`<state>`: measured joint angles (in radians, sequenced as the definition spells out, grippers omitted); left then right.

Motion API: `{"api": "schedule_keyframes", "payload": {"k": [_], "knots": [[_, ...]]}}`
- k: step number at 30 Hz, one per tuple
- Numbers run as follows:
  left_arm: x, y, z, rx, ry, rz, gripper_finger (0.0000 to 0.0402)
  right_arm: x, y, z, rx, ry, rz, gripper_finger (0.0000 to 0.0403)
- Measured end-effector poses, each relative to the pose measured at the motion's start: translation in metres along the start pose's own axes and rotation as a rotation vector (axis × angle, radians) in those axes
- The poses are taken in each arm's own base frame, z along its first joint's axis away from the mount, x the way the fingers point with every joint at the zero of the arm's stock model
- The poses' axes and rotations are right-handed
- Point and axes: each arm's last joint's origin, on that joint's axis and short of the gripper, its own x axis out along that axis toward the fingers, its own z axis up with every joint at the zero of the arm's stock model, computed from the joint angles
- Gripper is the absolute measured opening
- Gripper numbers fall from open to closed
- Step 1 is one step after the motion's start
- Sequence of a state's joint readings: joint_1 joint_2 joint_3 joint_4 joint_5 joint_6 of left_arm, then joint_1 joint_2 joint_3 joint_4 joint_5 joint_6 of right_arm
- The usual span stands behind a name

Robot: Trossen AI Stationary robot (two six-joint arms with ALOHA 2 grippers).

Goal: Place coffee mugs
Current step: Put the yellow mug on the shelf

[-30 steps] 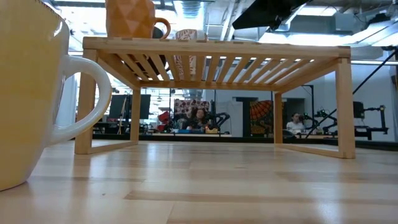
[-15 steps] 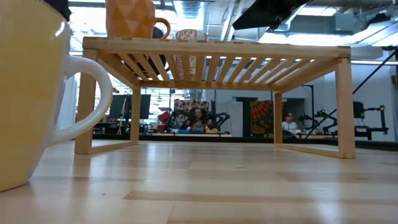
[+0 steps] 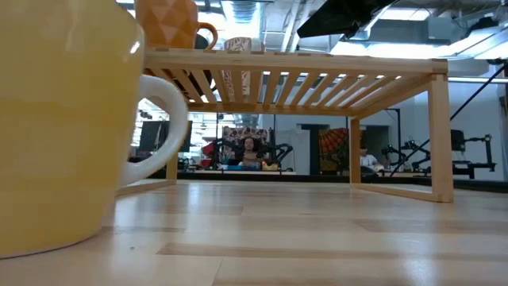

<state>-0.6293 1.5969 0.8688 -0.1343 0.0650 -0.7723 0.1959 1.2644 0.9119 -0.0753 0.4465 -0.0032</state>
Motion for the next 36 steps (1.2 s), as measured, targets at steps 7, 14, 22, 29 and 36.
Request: {"api": "schedule_keyframes", "payload": {"k": [7, 14, 22, 29, 36], "knots": [[0.019, 0.01, 0.004, 0.018, -0.004, 0.006, 0.0, 0.0, 0.0, 0.0, 0.003, 0.0, 0.002, 0.0026], [0.039, 0.02, 0.01, 0.057, -0.032, -0.022, 0.0, 0.0, 0.0, 0.0, 0.011, -0.001, 0.004, 0.0027], [0.039, 0.025, 0.02, 0.093, -0.089, -0.023, 0.0, 0.0, 0.0, 0.0, 0.023, -0.001, 0.005, 0.0027], [0.036, 0.036, 0.032, 0.126, -0.145, 0.023, 0.0, 0.0, 0.001, 0.0, 0.034, -0.002, 0.006, 0.0027], [0.02, 0.035, 0.035, 0.135, -0.066, -0.084, 0.0, -0.003, 0.009, 0.002, 0.055, -0.019, 0.126, 0.0027]]}}
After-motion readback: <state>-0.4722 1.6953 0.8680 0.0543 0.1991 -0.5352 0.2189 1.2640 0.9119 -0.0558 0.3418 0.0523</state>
